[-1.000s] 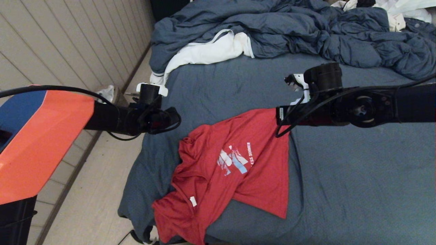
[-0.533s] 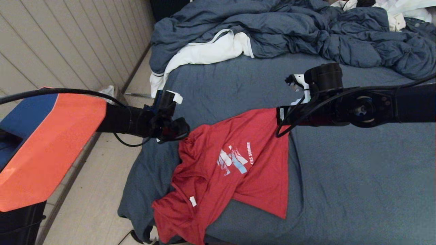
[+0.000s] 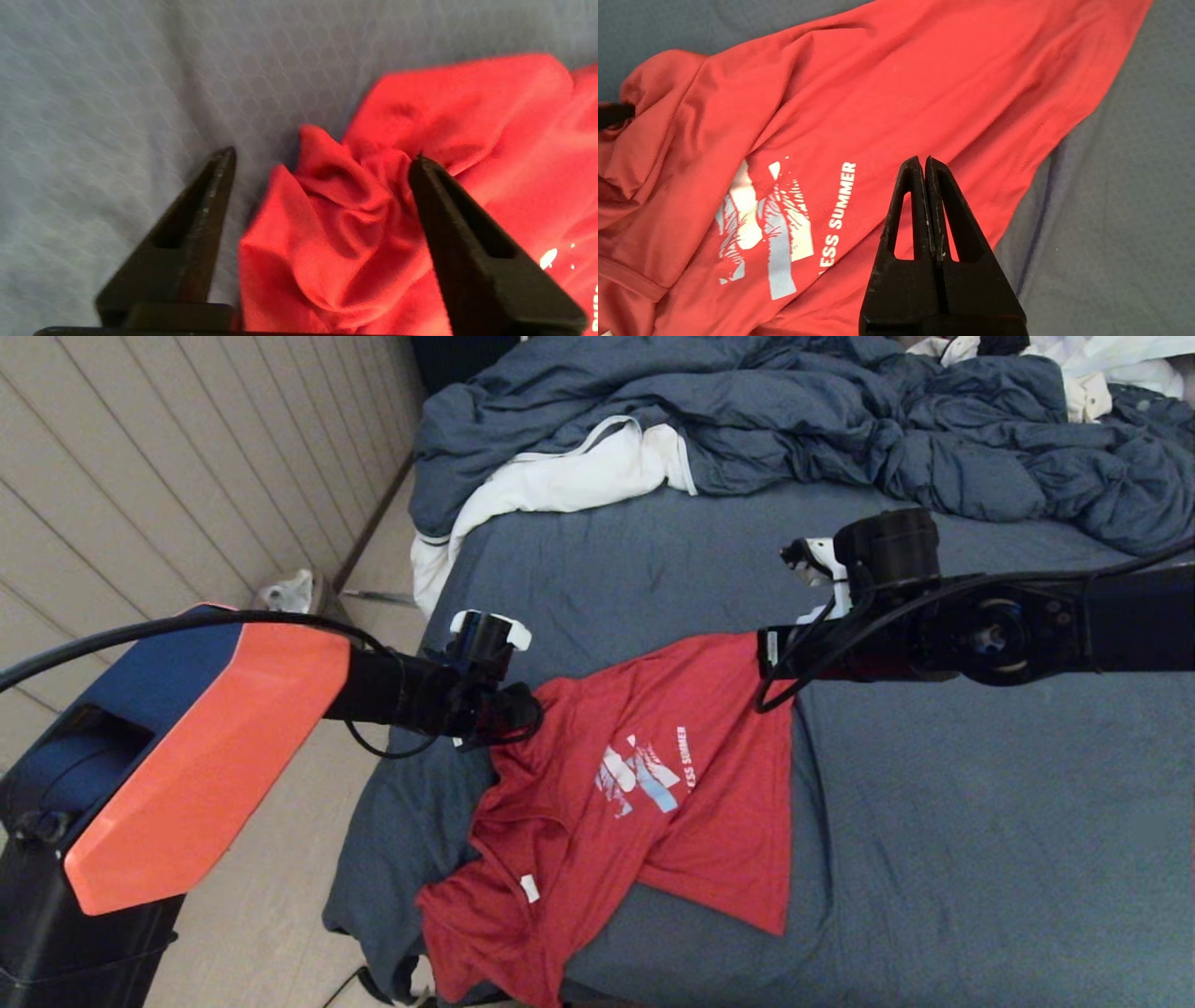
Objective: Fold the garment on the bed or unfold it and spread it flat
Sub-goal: Unford the red T-shirt
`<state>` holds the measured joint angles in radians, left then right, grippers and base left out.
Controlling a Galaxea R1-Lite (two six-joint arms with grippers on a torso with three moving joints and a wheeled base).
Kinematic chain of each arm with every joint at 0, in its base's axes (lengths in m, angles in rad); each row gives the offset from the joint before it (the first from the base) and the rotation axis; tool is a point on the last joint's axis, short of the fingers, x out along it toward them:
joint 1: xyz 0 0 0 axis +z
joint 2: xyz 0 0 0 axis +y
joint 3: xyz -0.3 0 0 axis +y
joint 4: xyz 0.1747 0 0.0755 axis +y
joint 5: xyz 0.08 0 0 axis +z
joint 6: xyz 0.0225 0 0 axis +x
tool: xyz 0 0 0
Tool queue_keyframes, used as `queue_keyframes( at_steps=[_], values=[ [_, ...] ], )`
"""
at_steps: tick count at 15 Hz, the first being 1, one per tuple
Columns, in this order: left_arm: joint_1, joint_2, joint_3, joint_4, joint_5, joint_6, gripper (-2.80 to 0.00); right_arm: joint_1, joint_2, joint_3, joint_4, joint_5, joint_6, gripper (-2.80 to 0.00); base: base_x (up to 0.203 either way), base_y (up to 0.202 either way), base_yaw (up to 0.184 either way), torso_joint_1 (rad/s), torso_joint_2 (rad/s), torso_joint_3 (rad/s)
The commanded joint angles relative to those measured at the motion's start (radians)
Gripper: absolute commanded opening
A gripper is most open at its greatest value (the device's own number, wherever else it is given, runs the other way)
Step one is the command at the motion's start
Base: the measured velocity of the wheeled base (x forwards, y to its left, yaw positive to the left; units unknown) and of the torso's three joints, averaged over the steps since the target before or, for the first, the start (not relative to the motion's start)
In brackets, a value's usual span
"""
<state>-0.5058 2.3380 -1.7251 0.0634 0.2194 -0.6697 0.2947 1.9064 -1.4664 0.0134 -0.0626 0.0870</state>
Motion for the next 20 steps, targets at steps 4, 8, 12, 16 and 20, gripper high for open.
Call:
queue_keyframes(
  at_steps=[4,8,12,16,20],
  values=[
    [-0.007,0.026,-0.002,-0.010,0.003,-0.005,0.00,0.000,0.003,0.000,-0.001,-0.002,0.000,-2.80,0.000,0.000,0.000,0.000,0.00,0.000],
    [-0.007,0.020,0.000,-0.011,0.003,-0.007,-2.80,0.000,0.003,-0.002,0.000,-0.002,0.000,-2.80,0.000,0.000,0.000,0.000,0.00,0.000],
    [-0.007,0.025,-0.001,-0.036,0.006,-0.005,-2.80,0.000,0.003,0.000,-0.001,-0.003,-0.001,-2.80,0.000,0.000,0.000,0.000,0.00,0.000],
    [-0.007,0.009,-0.017,-0.037,0.037,-0.013,-2.80,0.000,0.020,-0.003,-0.001,-0.003,-0.001,-2.80,0.000,0.000,0.000,0.000,0.00,0.000],
    [0.001,-0.008,-0.061,-0.037,0.059,-0.005,-2.80,0.000,0.017,-0.005,-0.001,-0.003,-0.001,-2.80,0.000,0.000,0.000,0.000,0.00,0.000]
  ],
)
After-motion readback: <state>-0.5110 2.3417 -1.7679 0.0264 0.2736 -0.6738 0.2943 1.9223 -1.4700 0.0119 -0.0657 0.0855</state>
